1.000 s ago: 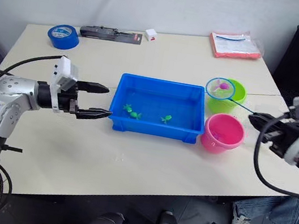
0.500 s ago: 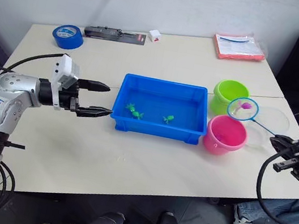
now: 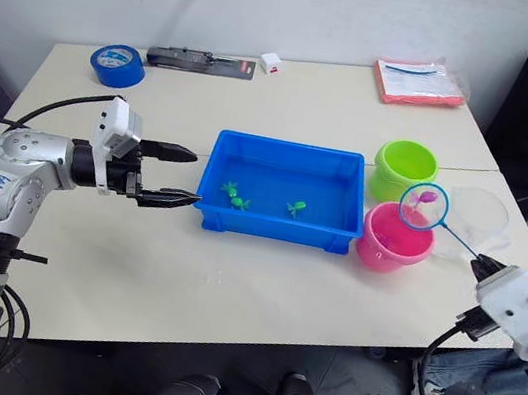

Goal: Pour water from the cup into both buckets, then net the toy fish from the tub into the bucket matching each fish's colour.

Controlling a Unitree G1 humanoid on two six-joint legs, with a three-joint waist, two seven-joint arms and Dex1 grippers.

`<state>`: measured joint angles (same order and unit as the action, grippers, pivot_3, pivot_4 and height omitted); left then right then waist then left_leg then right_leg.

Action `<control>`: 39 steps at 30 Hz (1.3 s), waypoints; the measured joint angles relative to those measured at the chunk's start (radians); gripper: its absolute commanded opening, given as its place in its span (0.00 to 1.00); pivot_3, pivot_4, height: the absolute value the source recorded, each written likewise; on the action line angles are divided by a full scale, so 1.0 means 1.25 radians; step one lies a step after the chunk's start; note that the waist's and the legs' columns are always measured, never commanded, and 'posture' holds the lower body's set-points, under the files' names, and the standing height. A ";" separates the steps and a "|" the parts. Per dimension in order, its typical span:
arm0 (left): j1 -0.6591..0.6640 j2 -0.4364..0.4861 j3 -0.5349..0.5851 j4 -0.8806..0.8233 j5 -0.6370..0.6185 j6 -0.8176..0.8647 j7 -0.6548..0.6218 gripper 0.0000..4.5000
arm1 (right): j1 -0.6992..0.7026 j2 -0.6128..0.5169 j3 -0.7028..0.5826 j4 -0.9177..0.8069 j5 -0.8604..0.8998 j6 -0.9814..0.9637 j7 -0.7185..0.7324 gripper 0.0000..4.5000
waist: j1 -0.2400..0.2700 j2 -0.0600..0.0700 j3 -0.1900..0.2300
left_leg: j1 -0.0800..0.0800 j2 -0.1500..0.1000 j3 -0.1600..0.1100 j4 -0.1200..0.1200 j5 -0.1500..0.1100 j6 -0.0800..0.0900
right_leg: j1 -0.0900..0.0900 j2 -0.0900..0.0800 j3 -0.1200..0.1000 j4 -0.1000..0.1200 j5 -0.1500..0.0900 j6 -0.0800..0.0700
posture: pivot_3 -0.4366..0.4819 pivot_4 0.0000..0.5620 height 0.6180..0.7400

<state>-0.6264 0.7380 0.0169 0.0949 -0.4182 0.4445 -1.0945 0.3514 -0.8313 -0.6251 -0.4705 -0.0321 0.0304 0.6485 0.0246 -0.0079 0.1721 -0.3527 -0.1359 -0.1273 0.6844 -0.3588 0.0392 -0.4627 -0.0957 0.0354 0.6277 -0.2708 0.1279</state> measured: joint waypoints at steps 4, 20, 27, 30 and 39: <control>0.000 0.000 0.000 0.000 0.002 0.000 0.000 1.00 | -0.004 -0.014 0.014 0.085 -0.116 -0.173 -0.055 0.17 | 0.000 0.000 0.000 | 0.000 0.000 0.000 0.000 0.000 0.000 | 0.000 0.001 0.000 0.000 0.000 0.000 | 0.48 0.27 1.00; 0.000 -0.003 0.000 0.000 0.005 0.000 0.000 1.00 | -0.017 -0.068 -0.015 0.250 -0.425 -0.557 -0.320 0.17 | -0.001 0.000 0.000 | 0.000 0.000 0.000 0.000 0.000 0.000 | 0.000 0.001 0.001 0.000 0.000 0.000 | 0.48 0.27 1.00; 0.000 -0.009 0.000 0.000 0.005 0.000 0.000 1.00 | -0.016 -0.068 -0.019 0.253 -0.453 -0.575 -0.350 0.17 | -0.002 0.000 0.000 | 0.000 0.000 0.000 0.000 0.000 0.000 | 0.000 0.001 0.001 0.000 0.000 0.000 | 0.48 0.27 1.00; 0.003 -0.008 0.001 0.000 0.006 0.000 0.000 1.00 | -0.040 -0.067 -0.007 0.246 -0.418 -0.536 -0.327 0.17 | -0.002 0.000 0.000 | 0.000 0.000 0.001 0.000 0.000 0.000 | 0.000 0.001 0.001 0.000 0.000 0.000 | 0.48 0.27 1.00; 0.006 -0.006 0.011 -0.007 -0.001 0.028 0.012 1.00 | -0.237 -0.041 0.161 0.057 -0.035 -0.088 -0.110 0.17 | -0.011 0.000 0.000 | 0.000 0.002 0.000 0.001 0.000 0.000 | 0.001 0.001 0.001 0.000 0.000 0.000 | 0.48 0.27 1.00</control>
<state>-0.6187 0.7305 0.0310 0.0856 -0.4192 0.4796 -1.0798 0.0552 -0.8823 -0.4244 -0.3995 -0.0755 -0.0799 0.5108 0.0109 -0.0079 0.1721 -0.3521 -0.1336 -0.1267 0.6850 -0.3589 0.0389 -0.4617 -0.0942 0.0362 0.6272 -0.2708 0.1277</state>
